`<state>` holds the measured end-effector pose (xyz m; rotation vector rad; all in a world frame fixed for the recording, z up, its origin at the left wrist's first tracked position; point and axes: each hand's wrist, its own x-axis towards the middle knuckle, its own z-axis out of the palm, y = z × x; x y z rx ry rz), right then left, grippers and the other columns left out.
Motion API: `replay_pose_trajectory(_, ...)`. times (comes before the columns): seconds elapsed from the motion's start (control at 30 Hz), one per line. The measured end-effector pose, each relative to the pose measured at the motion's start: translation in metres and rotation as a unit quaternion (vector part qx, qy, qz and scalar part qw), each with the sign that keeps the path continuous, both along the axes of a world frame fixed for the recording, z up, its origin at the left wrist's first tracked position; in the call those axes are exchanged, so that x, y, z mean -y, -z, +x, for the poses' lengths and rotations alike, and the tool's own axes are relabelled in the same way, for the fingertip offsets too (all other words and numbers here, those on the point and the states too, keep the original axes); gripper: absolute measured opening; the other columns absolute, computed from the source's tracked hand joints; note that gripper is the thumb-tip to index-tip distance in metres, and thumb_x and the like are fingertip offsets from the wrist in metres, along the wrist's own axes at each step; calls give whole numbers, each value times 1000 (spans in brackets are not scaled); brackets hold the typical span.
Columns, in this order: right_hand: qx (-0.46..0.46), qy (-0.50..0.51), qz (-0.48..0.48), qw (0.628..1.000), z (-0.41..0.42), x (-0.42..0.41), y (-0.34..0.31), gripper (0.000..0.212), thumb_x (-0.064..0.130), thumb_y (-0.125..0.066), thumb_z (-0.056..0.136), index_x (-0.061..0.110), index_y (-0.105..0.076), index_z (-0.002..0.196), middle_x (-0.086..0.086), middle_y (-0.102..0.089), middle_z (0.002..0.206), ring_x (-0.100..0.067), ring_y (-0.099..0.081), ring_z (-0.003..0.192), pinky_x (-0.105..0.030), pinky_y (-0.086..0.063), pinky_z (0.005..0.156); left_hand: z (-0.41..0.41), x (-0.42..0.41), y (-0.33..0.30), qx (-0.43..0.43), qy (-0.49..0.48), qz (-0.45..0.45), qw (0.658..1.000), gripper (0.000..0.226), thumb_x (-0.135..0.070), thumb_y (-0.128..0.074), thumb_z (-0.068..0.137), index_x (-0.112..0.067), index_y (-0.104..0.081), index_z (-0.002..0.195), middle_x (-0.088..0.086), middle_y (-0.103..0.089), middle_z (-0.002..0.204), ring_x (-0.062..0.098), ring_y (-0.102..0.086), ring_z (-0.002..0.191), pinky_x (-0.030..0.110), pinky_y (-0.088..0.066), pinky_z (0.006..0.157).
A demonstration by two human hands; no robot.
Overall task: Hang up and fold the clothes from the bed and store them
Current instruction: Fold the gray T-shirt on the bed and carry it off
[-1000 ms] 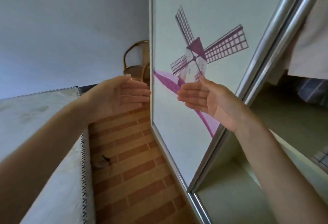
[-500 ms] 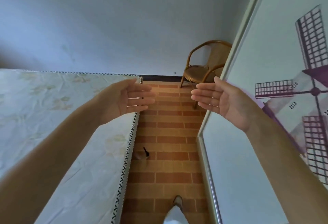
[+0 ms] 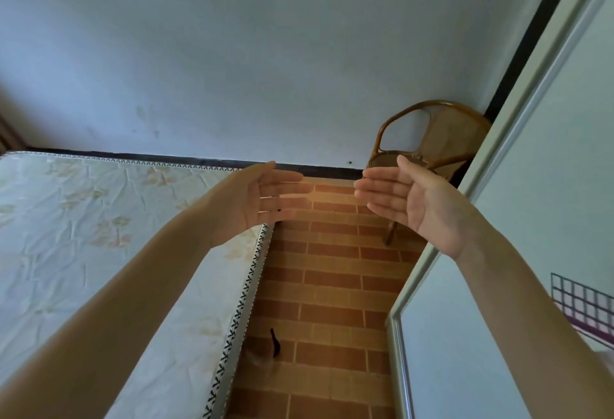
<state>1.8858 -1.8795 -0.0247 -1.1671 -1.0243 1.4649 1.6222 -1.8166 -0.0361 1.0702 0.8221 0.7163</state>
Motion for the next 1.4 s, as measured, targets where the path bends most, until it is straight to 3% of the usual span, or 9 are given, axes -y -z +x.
replay_pose_trajectory(0.27,-9,-26,-21,999,13,-112,6,48,40,-35,103,6,-64,121,-12,-72,116,-25,-69,109,-40,-51,101,2,-98,18,-18,-15,-11,1000,49,-37,-35,101,-5,-58,129,13,-65,127,30,-61,119,45,-47,103)
replay_pose_trajectory(1.0,6,-24,-18,1000,16,-501,13,46,39,-36,104,7,-64,120,-10,-72,116,-24,-69,108,-31,-56,91,4,-487,20,-26,-27,-17,999,45,-34,-34,101,-6,-61,123,12,-68,122,28,-65,114,44,-49,97)
replay_pose_trajectory(1.4,15,-55,-18,998,98,-752,20,46,39,-36,104,6,-65,119,-10,-72,115,-23,-69,108,-30,-57,91,72,-714,27,-9,-82,-15,996,45,-32,-33,104,-3,-59,126,13,-67,123,31,-64,114,41,-53,95)
